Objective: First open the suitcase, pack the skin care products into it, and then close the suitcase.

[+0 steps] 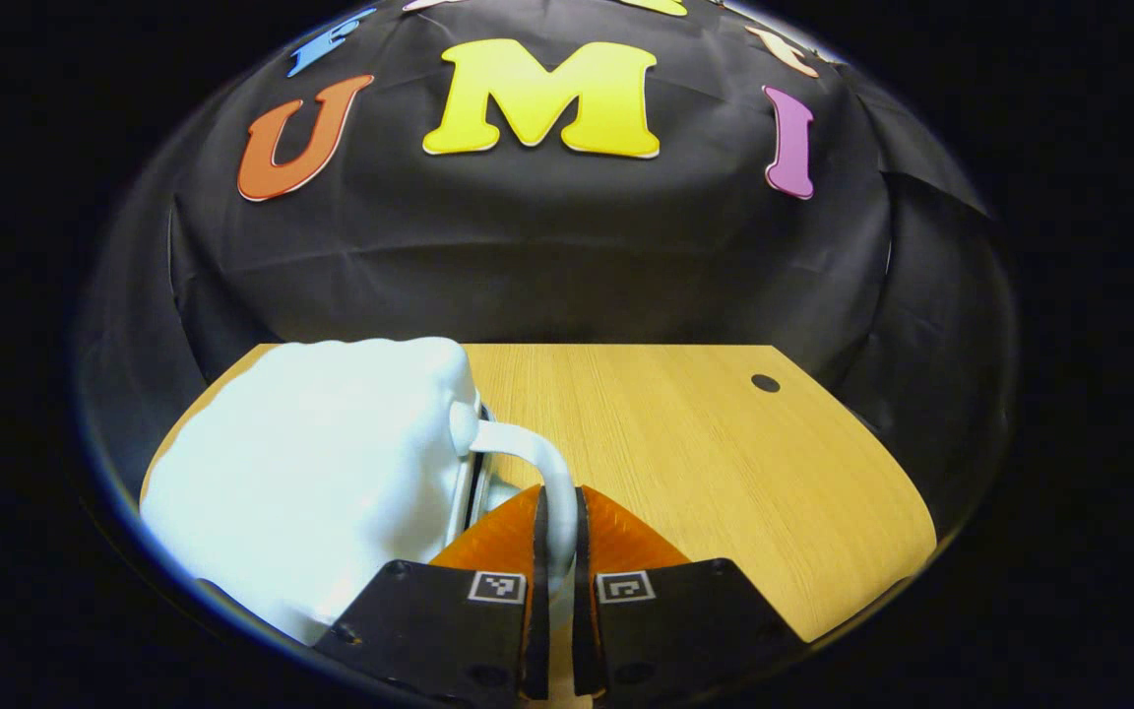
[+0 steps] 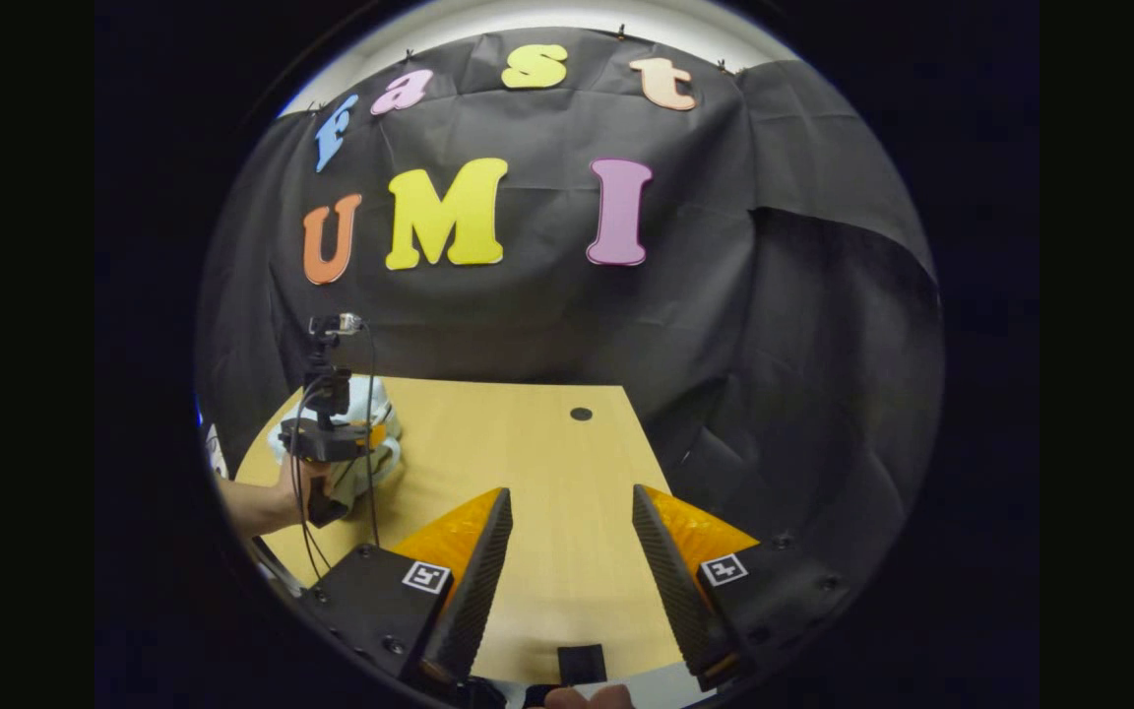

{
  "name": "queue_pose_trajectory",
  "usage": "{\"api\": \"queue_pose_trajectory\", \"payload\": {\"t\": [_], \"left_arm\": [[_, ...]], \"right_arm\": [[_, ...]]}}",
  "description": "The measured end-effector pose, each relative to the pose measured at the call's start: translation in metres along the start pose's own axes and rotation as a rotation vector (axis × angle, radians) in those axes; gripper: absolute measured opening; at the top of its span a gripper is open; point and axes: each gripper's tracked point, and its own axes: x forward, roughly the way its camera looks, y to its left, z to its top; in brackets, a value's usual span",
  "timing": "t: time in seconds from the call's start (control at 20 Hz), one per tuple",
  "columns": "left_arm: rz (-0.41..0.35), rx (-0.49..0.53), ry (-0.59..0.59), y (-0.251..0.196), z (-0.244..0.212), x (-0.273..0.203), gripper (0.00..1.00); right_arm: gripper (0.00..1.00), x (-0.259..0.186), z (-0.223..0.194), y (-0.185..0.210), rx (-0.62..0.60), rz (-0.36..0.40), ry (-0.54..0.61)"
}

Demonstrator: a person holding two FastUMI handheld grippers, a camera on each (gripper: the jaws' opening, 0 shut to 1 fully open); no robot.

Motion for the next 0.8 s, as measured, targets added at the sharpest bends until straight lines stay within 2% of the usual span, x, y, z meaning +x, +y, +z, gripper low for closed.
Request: {"api": "queue_pose_trajectory", "payload": {"t": [0.2, 0.45, 0.5, 0.55, 0.65, 0.7, 0.75, 0.8], "left_arm": [[0.007, 0.051, 0.014, -0.009, -0.014, 0.01, 0.12], [0.065, 0.12, 0.012, -0.007, -0.024, 0.017, 0.17], [0.074, 0.128, 0.016, -0.007, -0.024, 0.018, 0.29], [0.07, 0.13, 0.017, -0.009, -0.024, 0.02, 0.21], [0.054, 0.125, 0.0, -0.019, -0.022, 0.02, 0.34], [0.051, 0.129, -0.012, -0.022, -0.02, 0.017, 0.52], [0.045, 0.13, -0.023, -0.014, -0.011, 0.018, 0.61], [0.038, 0.127, -0.027, -0.016, -0.012, 0.013, 0.77]], "right_arm": [[0.74, 0.0, 0.008, 0.002, -0.001, -0.001, 0.001], [0.73, -0.004, 0.011, 0.005, -0.005, -0.006, 0.001], [0.69, -0.006, 0.011, 0.004, -0.009, -0.007, 0.001], [0.69, -0.007, 0.011, 0.004, -0.011, -0.006, 0.0], [0.69, -0.008, 0.013, 0.007, -0.012, -0.006, -0.005], [0.69, -0.009, 0.014, 0.007, -0.013, -0.006, -0.01], [0.73, -0.008, 0.015, 0.009, -0.011, -0.003, -0.015], [0.69, -0.009, 0.014, 0.01, -0.01, 0.0, -0.018]]}}
